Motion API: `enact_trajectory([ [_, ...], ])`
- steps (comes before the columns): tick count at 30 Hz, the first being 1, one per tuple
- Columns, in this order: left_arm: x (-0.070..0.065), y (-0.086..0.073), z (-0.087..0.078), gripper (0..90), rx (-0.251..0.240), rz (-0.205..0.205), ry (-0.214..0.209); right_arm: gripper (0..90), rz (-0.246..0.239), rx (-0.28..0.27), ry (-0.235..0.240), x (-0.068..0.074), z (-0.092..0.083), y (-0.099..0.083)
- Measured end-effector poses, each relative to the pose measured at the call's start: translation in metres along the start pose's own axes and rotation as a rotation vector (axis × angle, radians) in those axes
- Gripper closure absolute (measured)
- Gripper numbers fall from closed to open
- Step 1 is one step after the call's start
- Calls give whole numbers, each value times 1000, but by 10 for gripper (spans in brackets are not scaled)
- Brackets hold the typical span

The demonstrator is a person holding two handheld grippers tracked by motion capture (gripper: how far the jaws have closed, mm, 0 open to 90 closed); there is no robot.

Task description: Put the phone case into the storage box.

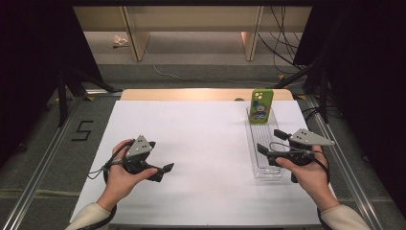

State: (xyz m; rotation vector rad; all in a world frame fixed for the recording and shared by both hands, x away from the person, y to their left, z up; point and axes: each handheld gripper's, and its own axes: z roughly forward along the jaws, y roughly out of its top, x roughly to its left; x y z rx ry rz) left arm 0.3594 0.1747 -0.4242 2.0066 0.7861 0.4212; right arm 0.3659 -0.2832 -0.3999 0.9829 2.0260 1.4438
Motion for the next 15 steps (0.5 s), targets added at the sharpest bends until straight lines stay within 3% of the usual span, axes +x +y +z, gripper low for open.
enact_trajectory([
  [15, 0, 0, 1, 2, 2, -2, 1, 159, 10, 2, 3, -1, -12, -10],
])
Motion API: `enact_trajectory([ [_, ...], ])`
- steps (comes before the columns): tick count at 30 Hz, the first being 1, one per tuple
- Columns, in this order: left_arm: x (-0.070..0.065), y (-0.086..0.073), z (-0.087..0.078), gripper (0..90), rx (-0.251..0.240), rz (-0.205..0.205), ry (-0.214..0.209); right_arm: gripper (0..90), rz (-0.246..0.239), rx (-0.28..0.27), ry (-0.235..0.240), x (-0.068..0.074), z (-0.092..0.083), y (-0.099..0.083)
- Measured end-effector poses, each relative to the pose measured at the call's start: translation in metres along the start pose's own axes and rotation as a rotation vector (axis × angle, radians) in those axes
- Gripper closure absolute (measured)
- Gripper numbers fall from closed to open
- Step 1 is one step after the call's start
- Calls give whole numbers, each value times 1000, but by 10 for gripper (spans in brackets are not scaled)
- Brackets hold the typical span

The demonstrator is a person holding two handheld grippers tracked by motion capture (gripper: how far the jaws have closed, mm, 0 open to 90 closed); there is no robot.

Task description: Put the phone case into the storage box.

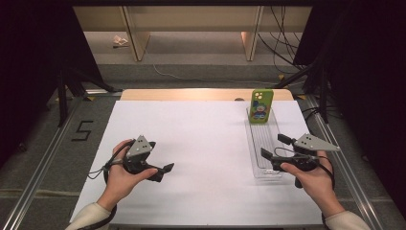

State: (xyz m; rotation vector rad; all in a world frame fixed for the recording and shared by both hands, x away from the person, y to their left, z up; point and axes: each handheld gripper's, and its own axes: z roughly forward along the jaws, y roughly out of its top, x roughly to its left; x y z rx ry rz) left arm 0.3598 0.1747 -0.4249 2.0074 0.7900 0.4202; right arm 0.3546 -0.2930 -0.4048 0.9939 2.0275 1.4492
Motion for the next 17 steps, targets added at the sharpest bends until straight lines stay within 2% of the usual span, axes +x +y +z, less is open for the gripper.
enact_trajectory([
  [5, 0, 0, 0, 2, 0, 1, -1, 158, -23, 13, 3, 1, -1, -1],
  [12, 0, 1, 0, 2, -5, 1, 0, 155, -12, -3, -3, 1, -2, 0],
  [17, 0, 1, -1, 2, -8, 0, 1, 156, -17, 7, -2, 1, -2, -1],
])
